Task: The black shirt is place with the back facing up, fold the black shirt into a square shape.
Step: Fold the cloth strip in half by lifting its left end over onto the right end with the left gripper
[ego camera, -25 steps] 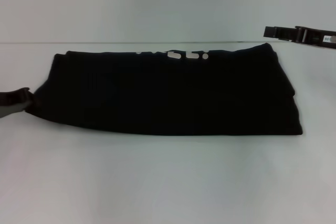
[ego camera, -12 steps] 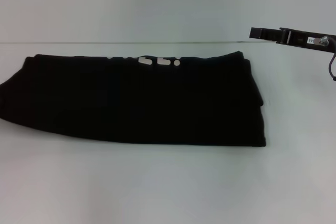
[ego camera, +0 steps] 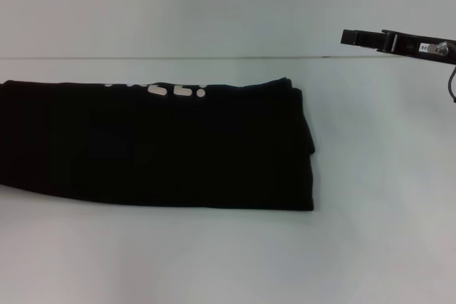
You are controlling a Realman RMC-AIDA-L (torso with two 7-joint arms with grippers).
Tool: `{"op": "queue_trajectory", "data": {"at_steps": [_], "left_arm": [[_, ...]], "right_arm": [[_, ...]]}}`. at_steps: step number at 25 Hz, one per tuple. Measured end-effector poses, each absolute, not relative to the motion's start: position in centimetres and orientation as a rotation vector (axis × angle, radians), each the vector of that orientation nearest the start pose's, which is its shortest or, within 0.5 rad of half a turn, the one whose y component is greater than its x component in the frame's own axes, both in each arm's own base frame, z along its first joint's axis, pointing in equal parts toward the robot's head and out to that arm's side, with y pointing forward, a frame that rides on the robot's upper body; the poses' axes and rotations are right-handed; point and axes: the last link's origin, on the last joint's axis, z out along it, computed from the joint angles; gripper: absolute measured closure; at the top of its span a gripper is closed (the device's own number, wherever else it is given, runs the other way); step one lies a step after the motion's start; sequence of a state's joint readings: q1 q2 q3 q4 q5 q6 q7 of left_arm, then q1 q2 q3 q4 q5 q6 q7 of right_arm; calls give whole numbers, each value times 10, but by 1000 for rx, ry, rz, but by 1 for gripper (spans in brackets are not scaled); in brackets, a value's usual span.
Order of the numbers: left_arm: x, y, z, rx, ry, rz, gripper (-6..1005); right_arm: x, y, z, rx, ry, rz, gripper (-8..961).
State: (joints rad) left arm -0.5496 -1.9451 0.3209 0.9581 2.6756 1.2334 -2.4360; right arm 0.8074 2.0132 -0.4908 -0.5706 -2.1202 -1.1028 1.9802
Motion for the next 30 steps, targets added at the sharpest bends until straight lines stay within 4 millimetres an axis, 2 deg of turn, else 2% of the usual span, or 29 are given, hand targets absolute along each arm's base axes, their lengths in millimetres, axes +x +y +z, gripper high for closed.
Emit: {"op": "queue_trajectory", "data": {"at_steps": [4, 10, 11, 12, 15, 18, 21, 22, 24, 25, 28, 30], "left_arm": [[-378, 356, 167, -1617, -1582, -217, 992], [-362, 368, 161, -1686, -1567, -225, 993], [-345, 378, 154, -1761, -1559, -235, 993], [-341, 380, 152, -1780, -1557, -238, 993], [-310, 393, 138, -1909, -1549, -309, 993], [-270, 408, 117, -2058, -1536, -437, 992], [-225, 423, 86, -2206, -1518, -565, 992], [-225, 423, 86, -2206, -1518, -565, 992], [-181, 430, 51, -2330, -1501, -719, 992], [-169, 430, 40, -2358, -1496, -767, 992], [-144, 427, 7, -2412, -1501, -878, 992], [-132, 424, -22, -2420, -1527, -988, 993]], "right_arm": [[238, 447, 45, -2161, 1240, 719, 346], [245, 446, 52, -2145, 1242, 711, 346], [246, 445, 53, -2143, 1242, 710, 346], [248, 445, 54, -2137, 1243, 707, 346], [252, 445, 58, -2125, 1236, 701, 346], [255, 444, 61, -2121, 1218, 692, 346], [257, 443, 61, -2129, 1195, 682, 346], [257, 443, 62, -2135, 1189, 678, 346], [258, 442, 63, -2141, 1178, 669, 346], [259, 442, 64, -2147, 1171, 664, 346], [261, 440, 67, -2163, 1156, 650, 346], [263, 439, 69, -2170, 1146, 643, 347]]}}
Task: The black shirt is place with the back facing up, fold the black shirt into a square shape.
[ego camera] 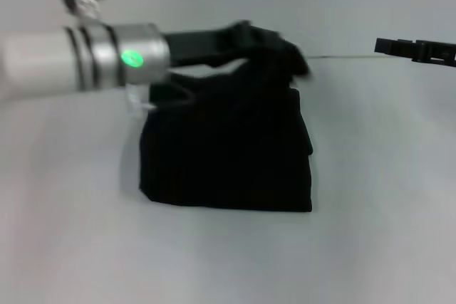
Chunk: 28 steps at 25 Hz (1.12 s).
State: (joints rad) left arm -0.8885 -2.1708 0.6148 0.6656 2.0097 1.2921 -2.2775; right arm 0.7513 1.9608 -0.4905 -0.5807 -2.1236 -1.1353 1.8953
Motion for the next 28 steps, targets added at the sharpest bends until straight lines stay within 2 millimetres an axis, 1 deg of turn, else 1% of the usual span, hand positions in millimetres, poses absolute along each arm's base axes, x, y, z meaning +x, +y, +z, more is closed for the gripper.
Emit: {"op": "queue_trajectory", "data": {"at_steps": [2, 4, 5, 7, 9, 13, 14, 17, 20, 23, 24, 25, 28], "left_arm": [[-131, 422, -49, -2378, -1571, -1087, 993], [-143, 409, -84, -2301, -1654, -1148, 993], [-148, 403, -95, -2270, -1672, -1166, 993], [-154, 390, -108, -2227, -1677, -1222, 985], [-156, 380, -116, -2213, -1675, -1263, 968], [-155, 368, -124, -2231, -1678, -1288, 797], [-154, 366, -124, -2240, -1683, -1302, 754], [-146, 360, -120, -2284, -1668, -1382, 690], [-150, 363, -110, -2283, -1621, -1416, 626], [-171, 375, -87, -2206, -1549, -1410, 562], [-183, 381, -76, -2154, -1523, -1396, 540], [-187, 384, -71, -2133, -1510, -1386, 519], [-210, 402, -51, -2010, -1510, -1285, 376]], "right_arm": [[265, 437, 70, -2177, 1136, 634, 347], [268, 436, 72, -2178, 1131, 628, 347], [268, 436, 72, -2182, 1126, 621, 347], [269, 435, 73, -2188, 1119, 609, 347], [271, 433, 72, -2194, 1120, 602, 347], [275, 429, 70, -2203, 1130, 588, 347], [277, 428, 69, -2203, 1134, 585, 347], [280, 426, 70, -2196, 1150, 583, 347], [282, 423, 73, -2201, 1170, 588, 347], [279, 422, 76, -2225, 1201, 591, 347], [277, 421, 77, -2238, 1219, 591, 347], [276, 421, 77, -2245, 1228, 593, 347], [272, 421, 78, -2256, 1246, 604, 347]]}}
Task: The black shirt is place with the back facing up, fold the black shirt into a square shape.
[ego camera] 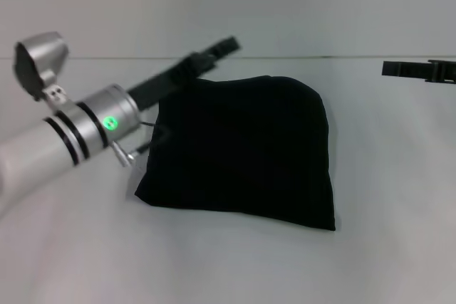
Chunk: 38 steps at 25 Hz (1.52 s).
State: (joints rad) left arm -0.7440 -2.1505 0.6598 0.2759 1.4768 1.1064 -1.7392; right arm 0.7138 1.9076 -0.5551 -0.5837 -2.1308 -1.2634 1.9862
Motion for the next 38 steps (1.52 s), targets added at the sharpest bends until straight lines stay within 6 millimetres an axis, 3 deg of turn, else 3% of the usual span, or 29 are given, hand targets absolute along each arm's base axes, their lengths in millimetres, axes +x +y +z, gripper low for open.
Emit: {"op": "queue_trajectory", "data": {"at_steps": [2, 8, 14, 26, 38], "left_arm": [[-222, 413, -44, -1933, -1535, -1209, 280], [-239, 443, -34, -1817, -1510, -954, 181], [-238, 459, -44, -1777, -1440, -733, 181], [-229, 452, -73, -1823, -1413, -611, 182], [-240, 454, -67, -1757, -1393, -558, 182]], "right_arm": [[270, 422, 79, -2256, 1251, 608, 347], [269, 423, 75, -2253, 1261, 610, 347], [268, 422, 70, -2257, 1269, 615, 346], [265, 422, 65, -2266, 1264, 623, 346], [264, 423, 63, -2263, 1257, 621, 346]]}}
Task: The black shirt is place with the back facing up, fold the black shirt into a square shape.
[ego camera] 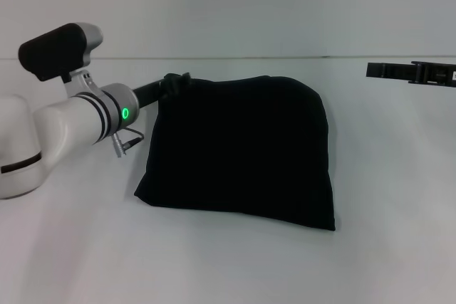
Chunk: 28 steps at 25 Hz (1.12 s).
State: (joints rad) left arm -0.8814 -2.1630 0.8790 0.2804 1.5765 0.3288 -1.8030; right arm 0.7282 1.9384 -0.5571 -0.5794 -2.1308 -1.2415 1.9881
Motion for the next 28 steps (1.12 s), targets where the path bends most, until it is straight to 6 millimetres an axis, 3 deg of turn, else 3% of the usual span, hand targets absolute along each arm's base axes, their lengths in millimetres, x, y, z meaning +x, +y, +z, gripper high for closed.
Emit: {"op": "queue_trajectory", "data": {"at_steps": [12, 28], "left_arm": [[-250, 448, -71, -1734, -1403, -512, 181], [-242, 445, -79, -1783, -1426, -545, 184]], "right_arm": [[262, 425, 54, -2266, 1255, 602, 346], [261, 425, 53, -2271, 1248, 601, 347]]}}
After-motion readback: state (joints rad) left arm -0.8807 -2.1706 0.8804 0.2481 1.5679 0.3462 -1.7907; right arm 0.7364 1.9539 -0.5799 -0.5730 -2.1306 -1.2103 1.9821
